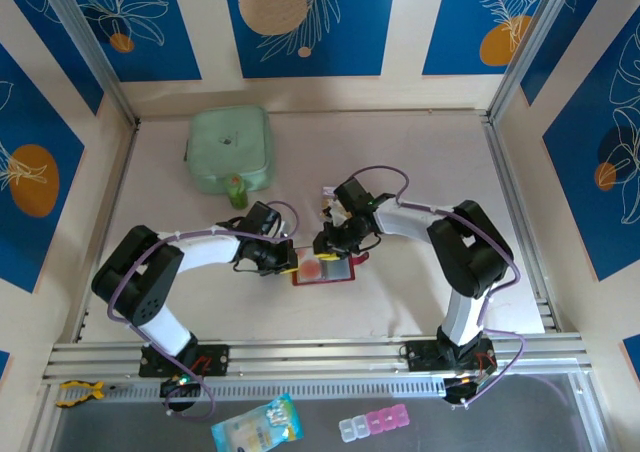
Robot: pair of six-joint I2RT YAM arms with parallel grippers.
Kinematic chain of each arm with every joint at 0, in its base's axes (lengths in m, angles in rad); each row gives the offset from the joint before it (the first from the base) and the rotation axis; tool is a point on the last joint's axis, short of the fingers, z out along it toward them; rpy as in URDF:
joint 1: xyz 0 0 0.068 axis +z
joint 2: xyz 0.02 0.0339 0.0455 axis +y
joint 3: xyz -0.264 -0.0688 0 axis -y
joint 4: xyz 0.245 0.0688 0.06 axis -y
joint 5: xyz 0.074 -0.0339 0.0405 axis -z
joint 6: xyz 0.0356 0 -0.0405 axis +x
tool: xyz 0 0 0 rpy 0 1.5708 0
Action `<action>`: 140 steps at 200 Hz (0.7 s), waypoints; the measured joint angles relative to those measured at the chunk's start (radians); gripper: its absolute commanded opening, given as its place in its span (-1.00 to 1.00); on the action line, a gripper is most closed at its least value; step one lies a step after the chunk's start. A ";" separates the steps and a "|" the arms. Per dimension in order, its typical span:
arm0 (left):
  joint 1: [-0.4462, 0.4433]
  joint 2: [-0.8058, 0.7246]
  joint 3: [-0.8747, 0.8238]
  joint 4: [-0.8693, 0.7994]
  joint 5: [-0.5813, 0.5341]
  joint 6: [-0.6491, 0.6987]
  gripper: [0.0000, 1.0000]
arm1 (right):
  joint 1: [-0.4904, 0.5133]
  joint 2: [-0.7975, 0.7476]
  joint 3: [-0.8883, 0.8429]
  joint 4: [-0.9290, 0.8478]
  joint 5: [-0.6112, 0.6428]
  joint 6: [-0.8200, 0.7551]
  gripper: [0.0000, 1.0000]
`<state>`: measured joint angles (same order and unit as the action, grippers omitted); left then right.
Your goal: Take the credit cards out of the card holder
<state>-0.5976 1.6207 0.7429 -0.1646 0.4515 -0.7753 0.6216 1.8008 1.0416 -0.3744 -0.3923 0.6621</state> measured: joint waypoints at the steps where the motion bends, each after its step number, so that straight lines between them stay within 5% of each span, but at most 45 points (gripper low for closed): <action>1: 0.000 0.000 0.000 0.000 0.000 0.000 -1.00 | 0.000 0.001 0.000 0.000 0.000 0.000 -0.49; 140: 0.000 0.000 0.000 0.000 0.000 0.000 -1.00 | 0.027 0.073 0.011 0.044 -0.038 0.007 -0.53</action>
<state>-0.5976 1.6207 0.7429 -0.1646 0.4515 -0.7753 0.6487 1.8736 1.0531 -0.3302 -0.4301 0.6693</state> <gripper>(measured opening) 0.060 0.233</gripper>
